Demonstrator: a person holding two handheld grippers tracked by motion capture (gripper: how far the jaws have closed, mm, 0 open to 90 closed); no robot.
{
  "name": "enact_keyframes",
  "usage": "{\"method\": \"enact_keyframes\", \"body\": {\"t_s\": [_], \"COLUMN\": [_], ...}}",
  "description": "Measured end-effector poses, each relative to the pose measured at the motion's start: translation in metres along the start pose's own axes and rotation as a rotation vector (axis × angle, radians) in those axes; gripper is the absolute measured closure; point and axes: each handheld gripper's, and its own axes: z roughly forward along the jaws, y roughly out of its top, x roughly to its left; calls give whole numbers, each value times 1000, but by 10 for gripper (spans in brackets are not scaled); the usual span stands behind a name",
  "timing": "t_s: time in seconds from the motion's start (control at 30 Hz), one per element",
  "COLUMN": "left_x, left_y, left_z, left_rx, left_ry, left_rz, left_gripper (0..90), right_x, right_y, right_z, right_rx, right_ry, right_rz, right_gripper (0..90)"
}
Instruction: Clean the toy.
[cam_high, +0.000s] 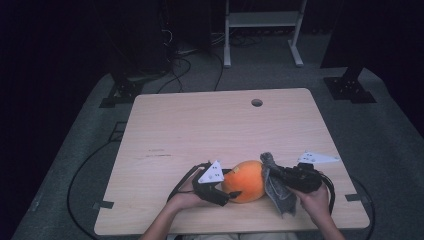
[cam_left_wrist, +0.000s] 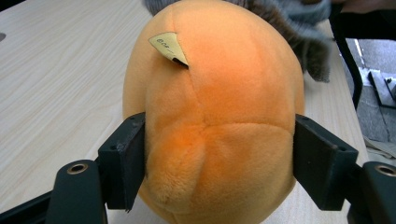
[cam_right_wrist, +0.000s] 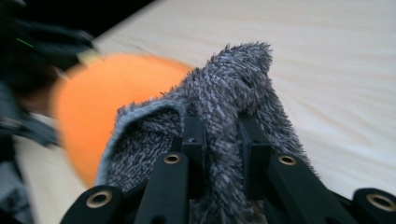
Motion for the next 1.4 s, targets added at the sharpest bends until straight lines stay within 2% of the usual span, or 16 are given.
{"method": "enact_keyframes", "body": {"t_s": [0.1,0.17,0.27,0.33,0.4,0.47,0.53,0.7,0.8,0.87,1.0,1.1,1.17,1.27,1.33,1.4], "left_x": [0,0,1,0,0,-1,-3,-14,-18,-19,-22,-24,-24,-20,-18,-20], "left_y": [1,0,0,0,1,1,2,5,7,7,9,9,9,10,10,10], "left_z": [1,2,2,2,3,3,4,9,10,10,11,12,12,11,11,12], "left_rx": [-2,-4,-8,-5,-5,-7,-9,2,8,6,6,6,4,7,3,-3], "left_ry": [2,3,6,11,16,13,13,3,-1,-11,-12,-15,-18,-14,-6,2], "left_rz": [-3,-5,-17,-17,-19,-8,-5,72,100,110,143,158,154,118,86,90], "left_gripper": [264,264,263,263,263,263,263,265,264,263,262,260,250,185,163,176], "right_x": [-4,-1,16,19,11,1,-1,15,16,9,-6,-3,5,11,8,2], "right_y": [-1,3,8,7,3,1,0,14,14,11,6,9,14,13,9,9], "right_z": [0,-6,-10,-5,0,0,-3,-8,-5,-4,-6,-13,-15,-7,-4,-5], "right_rx": [32,-7,-49,-9,26,73,62,-42,-25,-4,53,6,-36,11,22,35], "right_ry": [-45,-13,47,23,-4,-81,-71,-1,1,17,-30,-26,20,23,37,31], "right_rz": [12,10,-62,-95,-50,-22,-10,-71,-83,-51,-8,-19,-51,-92,-72,-54], "right_gripper": [751,749,749,750,752,753,753,751,751,750,751,750,751,750,750,749]}}
